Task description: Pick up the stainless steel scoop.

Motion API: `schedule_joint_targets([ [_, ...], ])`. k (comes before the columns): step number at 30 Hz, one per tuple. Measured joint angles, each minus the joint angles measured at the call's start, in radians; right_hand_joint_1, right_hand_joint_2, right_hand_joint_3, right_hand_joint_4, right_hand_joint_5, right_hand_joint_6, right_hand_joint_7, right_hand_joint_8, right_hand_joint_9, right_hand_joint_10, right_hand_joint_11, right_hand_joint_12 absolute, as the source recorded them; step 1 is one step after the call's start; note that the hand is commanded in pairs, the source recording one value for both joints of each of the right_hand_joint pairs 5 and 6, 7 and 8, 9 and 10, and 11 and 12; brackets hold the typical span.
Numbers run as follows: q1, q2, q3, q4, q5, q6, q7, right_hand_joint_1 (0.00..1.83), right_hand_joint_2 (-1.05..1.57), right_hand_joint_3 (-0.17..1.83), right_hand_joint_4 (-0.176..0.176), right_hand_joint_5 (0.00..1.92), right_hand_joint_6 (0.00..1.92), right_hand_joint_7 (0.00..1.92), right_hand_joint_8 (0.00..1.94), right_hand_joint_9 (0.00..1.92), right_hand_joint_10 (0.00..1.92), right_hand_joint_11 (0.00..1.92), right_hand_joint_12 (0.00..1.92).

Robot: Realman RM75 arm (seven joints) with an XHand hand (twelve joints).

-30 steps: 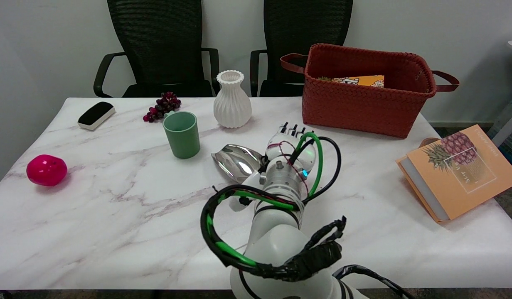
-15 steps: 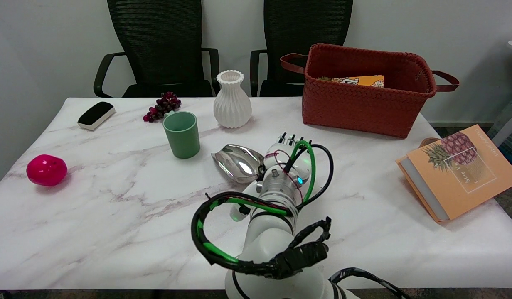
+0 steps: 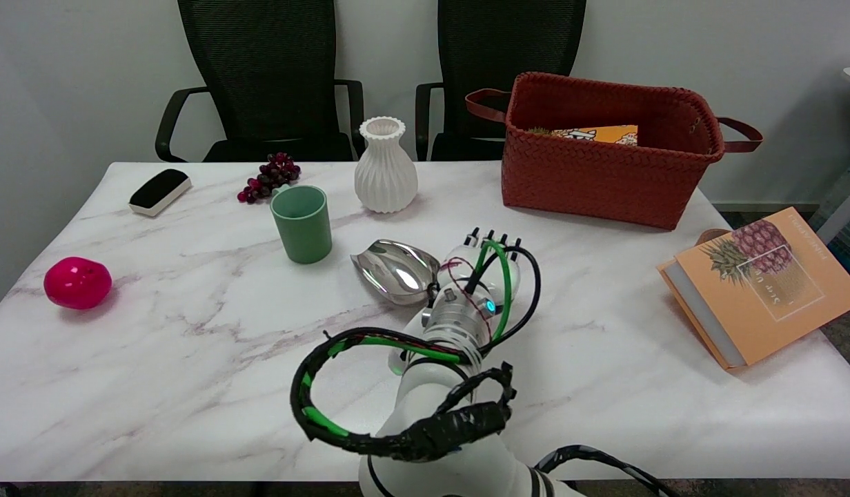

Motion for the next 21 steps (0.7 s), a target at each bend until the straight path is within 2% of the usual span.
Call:
schedule_joint_targets([
  [21,0.055,-0.033,0.019,-0.15,0.001,0.007,0.092,1.18,-0.4,0.64,0.0,0.04,0.04,0.01,0.01,0.0,0.0,0.0,0.0],
])
